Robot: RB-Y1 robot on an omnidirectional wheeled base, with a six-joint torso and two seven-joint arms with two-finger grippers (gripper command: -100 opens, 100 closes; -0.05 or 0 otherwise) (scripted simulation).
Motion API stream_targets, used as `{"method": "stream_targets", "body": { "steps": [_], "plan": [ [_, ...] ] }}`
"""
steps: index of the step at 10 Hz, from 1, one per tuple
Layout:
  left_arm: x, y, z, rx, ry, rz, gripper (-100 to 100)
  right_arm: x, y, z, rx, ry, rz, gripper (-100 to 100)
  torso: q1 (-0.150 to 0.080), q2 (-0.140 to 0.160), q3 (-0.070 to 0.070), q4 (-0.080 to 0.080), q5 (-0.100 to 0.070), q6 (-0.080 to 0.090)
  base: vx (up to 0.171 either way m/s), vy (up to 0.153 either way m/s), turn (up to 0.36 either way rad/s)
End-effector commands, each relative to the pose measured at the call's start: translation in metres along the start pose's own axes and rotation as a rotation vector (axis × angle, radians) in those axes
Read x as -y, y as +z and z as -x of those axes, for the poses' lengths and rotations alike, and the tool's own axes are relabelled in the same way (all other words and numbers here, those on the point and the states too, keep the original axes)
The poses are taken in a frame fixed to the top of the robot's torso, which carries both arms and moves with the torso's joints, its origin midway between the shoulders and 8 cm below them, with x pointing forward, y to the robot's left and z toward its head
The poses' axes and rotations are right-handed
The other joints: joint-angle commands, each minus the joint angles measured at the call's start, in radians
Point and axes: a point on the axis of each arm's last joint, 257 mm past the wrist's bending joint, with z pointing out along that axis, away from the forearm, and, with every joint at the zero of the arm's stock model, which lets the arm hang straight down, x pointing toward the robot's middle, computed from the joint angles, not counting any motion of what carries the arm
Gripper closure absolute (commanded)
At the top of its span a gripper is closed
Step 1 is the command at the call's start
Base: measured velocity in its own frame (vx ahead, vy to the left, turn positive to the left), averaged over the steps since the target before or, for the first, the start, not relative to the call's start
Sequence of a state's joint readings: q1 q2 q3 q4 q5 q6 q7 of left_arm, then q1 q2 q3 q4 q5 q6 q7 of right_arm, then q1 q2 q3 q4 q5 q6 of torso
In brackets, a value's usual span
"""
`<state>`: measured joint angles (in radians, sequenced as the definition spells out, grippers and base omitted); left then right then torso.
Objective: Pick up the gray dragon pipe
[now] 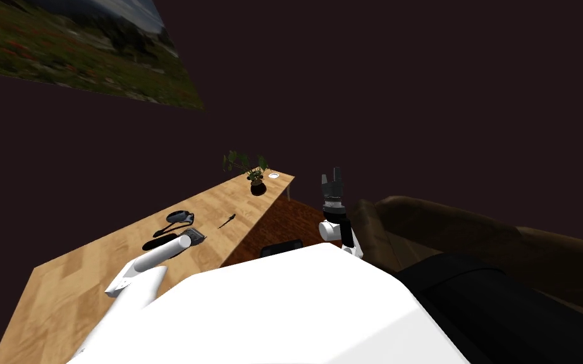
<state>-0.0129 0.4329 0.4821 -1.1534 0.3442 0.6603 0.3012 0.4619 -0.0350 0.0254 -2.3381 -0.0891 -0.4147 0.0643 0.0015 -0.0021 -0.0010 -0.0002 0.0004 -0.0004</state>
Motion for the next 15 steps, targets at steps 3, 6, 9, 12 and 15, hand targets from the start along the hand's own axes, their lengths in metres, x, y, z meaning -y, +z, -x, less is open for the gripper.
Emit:
{"method": "stream_targets", "body": {
  "steps": [3,6,9,12,15],
  "plan": [
    [-0.021,0.006,0.007,0.031,-0.039,0.100,-100,0.000,0.000,0.000,0.000,0.000,0.000,0,0.000,0.000,0.000,0.000,0.000,0.000,0.001,0.011,-0.110],
    [-0.038,0.010,0.013,0.059,-0.082,0.203,-100,0.000,0.000,0.000,0.000,0.000,0.000,0,0.000,-0.001,-0.001,0.000,0.000,0.000,0.009,0.013,-0.146],
    [-0.053,0.010,0.017,0.083,-0.119,0.292,-100,0.000,0.000,0.000,0.000,0.000,0.000,0,0.000,-0.001,-0.001,0.000,0.000,-0.001,0.011,0.010,-0.099],
    [-0.063,0.007,0.019,0.104,-0.149,0.367,-100,0.000,0.000,0.000,0.000,0.000,0.000,0,0.000,-0.002,-0.001,0.000,0.000,0.000,0.024,0.019,-0.142],
    [-0.073,0.002,0.023,0.129,-0.182,0.447,-100,0.000,0.000,0.000,0.000,0.000,0.000,0,0.000,-0.002,-0.001,0.000,0.000,0.000,0.025,0.017,-0.118]
  ]
}}
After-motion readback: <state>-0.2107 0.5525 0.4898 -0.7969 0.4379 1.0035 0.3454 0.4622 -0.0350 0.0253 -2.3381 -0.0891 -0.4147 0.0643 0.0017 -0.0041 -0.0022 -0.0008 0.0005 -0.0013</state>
